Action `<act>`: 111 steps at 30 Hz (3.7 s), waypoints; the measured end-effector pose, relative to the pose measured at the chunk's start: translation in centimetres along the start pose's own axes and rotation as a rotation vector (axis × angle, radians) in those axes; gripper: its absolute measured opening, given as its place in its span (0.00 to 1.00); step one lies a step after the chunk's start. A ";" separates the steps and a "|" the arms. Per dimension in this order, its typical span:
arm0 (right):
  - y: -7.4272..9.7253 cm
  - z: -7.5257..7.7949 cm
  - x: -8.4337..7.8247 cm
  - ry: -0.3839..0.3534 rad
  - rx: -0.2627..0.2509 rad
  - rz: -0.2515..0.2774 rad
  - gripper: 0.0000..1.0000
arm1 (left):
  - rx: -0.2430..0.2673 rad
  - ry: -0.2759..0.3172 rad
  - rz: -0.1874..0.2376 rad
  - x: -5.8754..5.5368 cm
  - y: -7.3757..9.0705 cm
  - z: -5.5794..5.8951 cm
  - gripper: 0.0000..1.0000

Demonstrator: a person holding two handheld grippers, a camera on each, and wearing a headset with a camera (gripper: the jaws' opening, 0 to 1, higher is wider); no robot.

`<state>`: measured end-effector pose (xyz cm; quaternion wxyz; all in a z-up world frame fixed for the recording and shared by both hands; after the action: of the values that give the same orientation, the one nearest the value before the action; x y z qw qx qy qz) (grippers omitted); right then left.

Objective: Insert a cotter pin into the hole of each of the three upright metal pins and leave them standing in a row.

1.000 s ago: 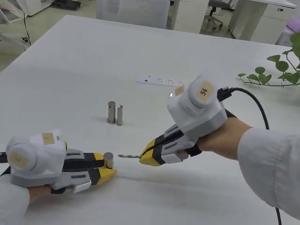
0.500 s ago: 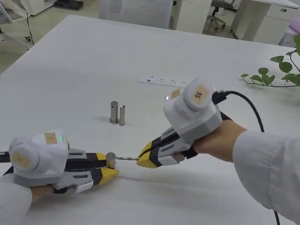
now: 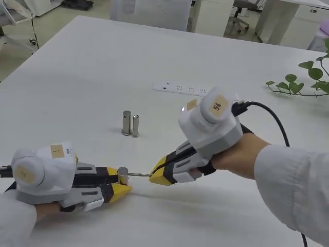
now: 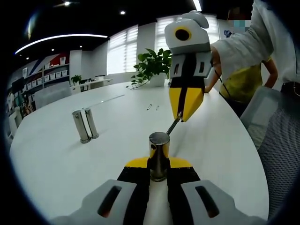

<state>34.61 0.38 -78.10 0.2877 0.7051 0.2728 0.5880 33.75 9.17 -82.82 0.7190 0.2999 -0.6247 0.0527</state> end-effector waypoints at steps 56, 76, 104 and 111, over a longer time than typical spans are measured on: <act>-3.2 -0.1 2.3 0.189 0.001 -0.076 0.02 | 0.005 -0.003 0.005 0.0 0.1 0.0 0.11; -3.4 -0.1 2.6 0.228 -0.006 -0.092 0.03 | 0.014 -0.002 0.003 0.0 0.1 -0.1 0.11; -0.8 -0.8 1.8 0.073 -0.021 0.003 0.23 | 0.011 -0.010 0.005 0.0 0.2 0.0 0.11; 1.6 -1.6 0.4 0.051 -0.035 0.021 0.25 | 0.018 -0.014 -0.002 -0.1 0.6 -0.7 0.11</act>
<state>33.18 -0.24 -76.44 0.2866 0.6877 0.2621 0.6134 34.05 10.06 -82.69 0.7118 0.3075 -0.6290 0.0556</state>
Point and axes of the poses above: the centre of the closed fingertips' face, and the gripper's own axes: y roughly backward along the fingers, z roughly to its right, x roughly out of its top, the point moved 4 cm from there along y, roughly backward along the fingers, and after that the axes turned 1 degree about z, right-handed, at the moved point
